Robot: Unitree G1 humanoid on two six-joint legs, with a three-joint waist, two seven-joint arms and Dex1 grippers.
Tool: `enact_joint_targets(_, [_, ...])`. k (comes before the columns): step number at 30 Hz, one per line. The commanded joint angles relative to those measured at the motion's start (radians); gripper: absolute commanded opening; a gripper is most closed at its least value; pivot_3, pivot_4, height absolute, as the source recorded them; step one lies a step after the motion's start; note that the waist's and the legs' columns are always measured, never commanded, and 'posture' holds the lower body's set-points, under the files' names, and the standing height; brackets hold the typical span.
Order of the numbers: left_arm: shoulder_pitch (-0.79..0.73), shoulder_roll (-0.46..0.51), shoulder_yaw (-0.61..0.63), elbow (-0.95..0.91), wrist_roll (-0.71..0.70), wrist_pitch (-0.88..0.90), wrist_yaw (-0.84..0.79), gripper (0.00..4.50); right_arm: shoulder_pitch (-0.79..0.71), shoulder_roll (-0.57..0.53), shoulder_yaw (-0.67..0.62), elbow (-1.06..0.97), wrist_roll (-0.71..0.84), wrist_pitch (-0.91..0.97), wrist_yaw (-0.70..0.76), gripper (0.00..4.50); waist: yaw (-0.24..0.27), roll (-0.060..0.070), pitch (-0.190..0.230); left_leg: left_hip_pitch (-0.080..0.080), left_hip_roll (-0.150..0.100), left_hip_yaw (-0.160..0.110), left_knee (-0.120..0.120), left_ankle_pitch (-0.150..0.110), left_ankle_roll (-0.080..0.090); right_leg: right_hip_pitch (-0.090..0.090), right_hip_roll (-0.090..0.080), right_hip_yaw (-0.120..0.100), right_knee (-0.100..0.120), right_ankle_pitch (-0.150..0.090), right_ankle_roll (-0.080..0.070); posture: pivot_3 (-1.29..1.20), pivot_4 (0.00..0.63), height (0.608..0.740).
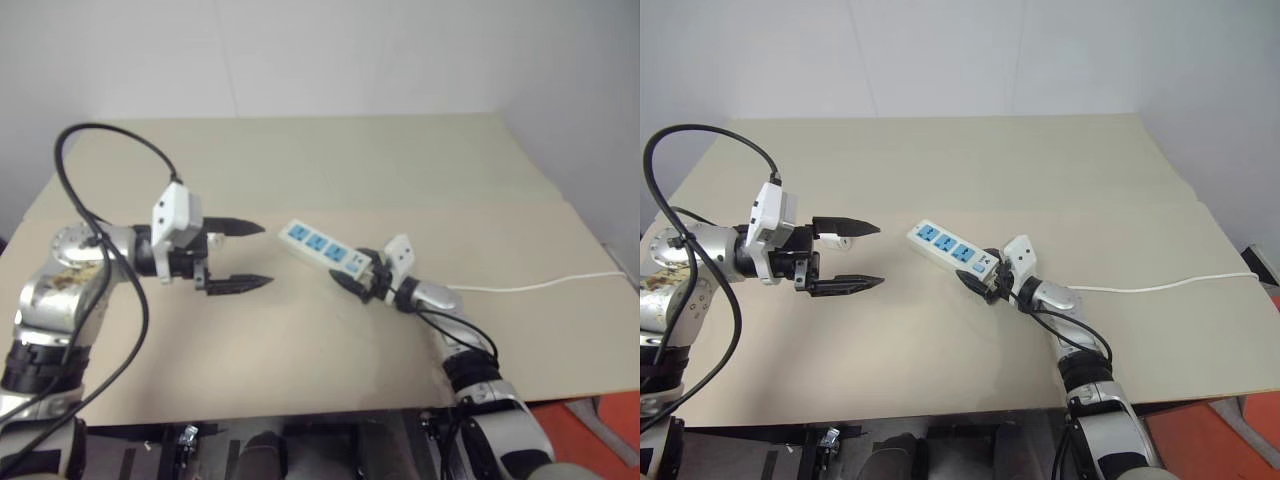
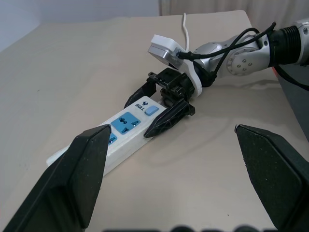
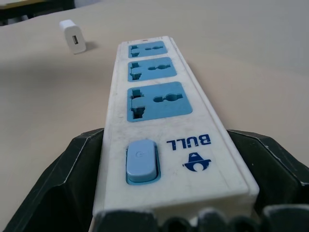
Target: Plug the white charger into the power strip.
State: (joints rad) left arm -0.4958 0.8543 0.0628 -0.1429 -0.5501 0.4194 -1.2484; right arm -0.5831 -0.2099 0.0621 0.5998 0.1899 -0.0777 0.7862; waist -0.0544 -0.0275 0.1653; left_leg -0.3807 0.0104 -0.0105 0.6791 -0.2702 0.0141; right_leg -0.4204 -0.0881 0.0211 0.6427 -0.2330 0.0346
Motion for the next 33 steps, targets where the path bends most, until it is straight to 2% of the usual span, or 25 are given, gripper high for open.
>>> enact_joint_targets(1, [0.010,0.024,0.042,-0.033,-0.010,-0.001,0.003,4.50,-0.011,0.016,0.013,0.089,-0.029,-0.037,0.008,3.88,-0.004,0.000,0.000,0.002,0.000,0.000,0.000,0.000,0.000,0.001,0.000,0.001,0.000,0.000,0.000,0.00,0.150,0.740])
enact_joint_targets(2, [0.015,0.028,0.046,-0.036,-0.011,-0.001,0.004,4.50,-0.017,0.017,0.014,0.102,-0.031,-0.041,0.015,3.56,-0.005,0.000,0.000,0.003,0.000,0.000,0.000,0.000,0.000,0.001,0.000,0.002,0.000,0.000,0.000,0.00,0.150,0.740])
enact_joint_targets(3, [0.020,0.032,0.051,-0.038,-0.013,0.001,0.004,4.50,-0.022,0.016,0.016,0.112,-0.034,-0.049,0.024,3.43,-0.006,0.000,0.000,0.004,0.000,0.000,0.000,0.000,0.000,0.001,0.000,0.003,0.000,0.000,0.000,0.00,0.150,0.740])
enact_joint_targets(10, [0.015,0.042,0.064,-0.024,-0.017,-0.002,-0.006,4.50,-0.045,0.004,0.041,0.180,-0.066,-0.100,0.089,3.44,-0.007,0.000,0.000,0.009,0.001,0.001,0.000,0.000,0.000,0.002,0.001,0.009,0.004,0.000,0.000,0.00,0.150,0.740])
enact_joint_targets(12, [-0.023,0.047,0.060,0.019,-0.010,-0.005,-0.019,4.50,-0.050,-0.001,0.041,0.181,-0.060,-0.101,0.120,3.44,-0.007,0.000,0.000,0.009,0.001,0.002,-0.001,0.000,0.000,0.001,0.002,0.010,0.004,0.000,0.000,0.00,0.150,0.740])
enact_joint_targets(16, [-0.205,0.114,-0.011,0.264,0.100,-0.080,-0.134,4.50,-0.033,-0.033,0.044,0.097,-0.023,-0.075,0.239,3.44,-0.006,0.000,0.000,0.008,0.001,0.005,0.000,0.000,0.000,0.001,0.003,0.010,0.004,0.000,0.000,0.00,0.150,0.740])
enact_joint_targets(20, [-0.477,0.171,-0.202,0.623,0.375,-0.322,-0.275,4.50,0.011,-0.064,0.056,-0.017,-0.006,-0.041,0.291,3.44,-0.005,0.000,0.000,0.008,0.001,0.010,-0.001,0.000,0.000,0.001,0.004,0.011,0.003,0.000,0.000,0.00,0.150,0.740])
enact_joint_targets(23, [-0.710,0.143,-0.369,0.910,0.594,-0.518,-0.358,4.50,0.054,-0.081,0.073,-0.103,-0.007,-0.013,0.308,3.44,0.000,0.000,0.000,0.006,0.001,0.011,0.000,0.000,0.000,0.000,0.006,0.012,0.004,0.000,0.000,0.00,0.150,0.740])
enact_joint_targets(26, [-0.878,0.093,-0.513,1.166,0.809,-0.705,-0.323,4.50,0.083,-0.091,0.085,-0.166,-0.005,0.011,0.311,3.44,0.002,0.000,0.000,0.003,0.002,0.010,0.000,0.000,0.001,-0.001,0.008,0.012,0.003,0.000,0.000,0.00,0.150,0.740])
enact_joint_targets(30, [-0.984,0.011,-0.617,1.357,0.986,-0.795,-0.196,4.50,0.104,-0.100,0.082,-0.223,0.004,0.042,0.295,3.44,0.002,-0.001,0.000,0.001,0.003,0.010,0.000,-0.002,0.004,-0.004,0.009,0.014,0.002,0.000,0.000,0.00,0.150,0.740])
enact_joint_targets(33, [-1.002,-0.040,-0.646,1.427,1.052,-0.806,-0.147,4.50,0.117,-0.106,0.076,-0.254,0.009,0.060,0.283,3.44,0.002,-0.001,0.000,-0.002,0.003,0.010,0.000,-0.003,0.005,-0.006,0.009,0.014,0.002,0.000,0.000,0.00,0.150,0.740])
